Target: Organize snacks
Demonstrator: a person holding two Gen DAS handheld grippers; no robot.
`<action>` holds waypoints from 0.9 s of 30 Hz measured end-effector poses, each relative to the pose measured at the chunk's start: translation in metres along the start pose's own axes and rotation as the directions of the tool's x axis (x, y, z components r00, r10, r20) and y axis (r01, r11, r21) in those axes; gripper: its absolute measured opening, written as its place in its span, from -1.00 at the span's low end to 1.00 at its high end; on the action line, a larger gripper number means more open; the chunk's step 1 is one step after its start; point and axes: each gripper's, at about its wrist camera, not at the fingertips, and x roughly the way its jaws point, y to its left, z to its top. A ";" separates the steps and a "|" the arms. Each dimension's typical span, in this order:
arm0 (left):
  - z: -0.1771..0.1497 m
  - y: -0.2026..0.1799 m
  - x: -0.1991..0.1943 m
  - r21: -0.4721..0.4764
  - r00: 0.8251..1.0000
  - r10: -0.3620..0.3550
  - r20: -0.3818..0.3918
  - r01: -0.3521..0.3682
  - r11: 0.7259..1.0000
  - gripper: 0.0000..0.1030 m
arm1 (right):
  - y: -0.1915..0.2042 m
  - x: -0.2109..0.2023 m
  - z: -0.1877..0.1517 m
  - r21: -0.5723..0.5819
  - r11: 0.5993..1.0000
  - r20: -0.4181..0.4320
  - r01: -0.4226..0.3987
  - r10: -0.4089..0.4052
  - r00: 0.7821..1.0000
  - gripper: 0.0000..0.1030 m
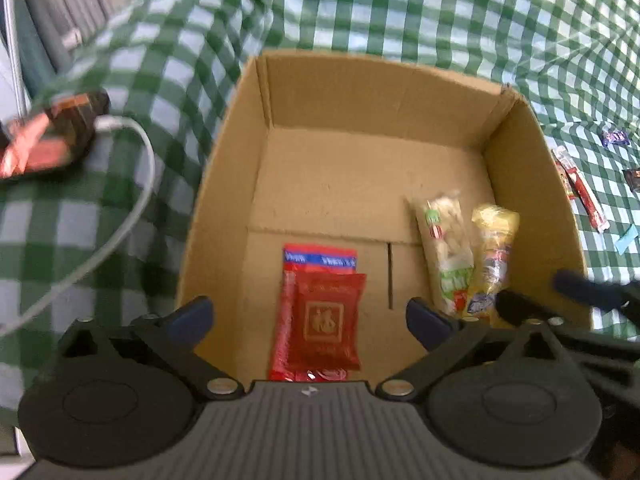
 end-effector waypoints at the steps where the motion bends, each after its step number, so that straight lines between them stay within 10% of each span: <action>1: -0.001 0.000 -0.002 0.021 1.000 -0.005 0.006 0.005 1.000 0.99 | -0.002 -0.004 0.002 0.006 1.000 0.017 0.003 -0.003 1.000 0.31; 6: -0.022 -0.003 -0.014 0.040 1.000 0.015 -0.004 -0.015 0.999 0.99 | -0.006 -0.020 -0.012 0.031 1.000 0.028 -0.005 0.005 1.000 0.63; 27: -0.115 -0.014 -0.122 0.040 0.992 0.056 0.113 -0.061 0.997 0.99 | 0.023 -0.137 -0.080 -0.034 0.999 0.134 0.009 -0.005 0.991 0.85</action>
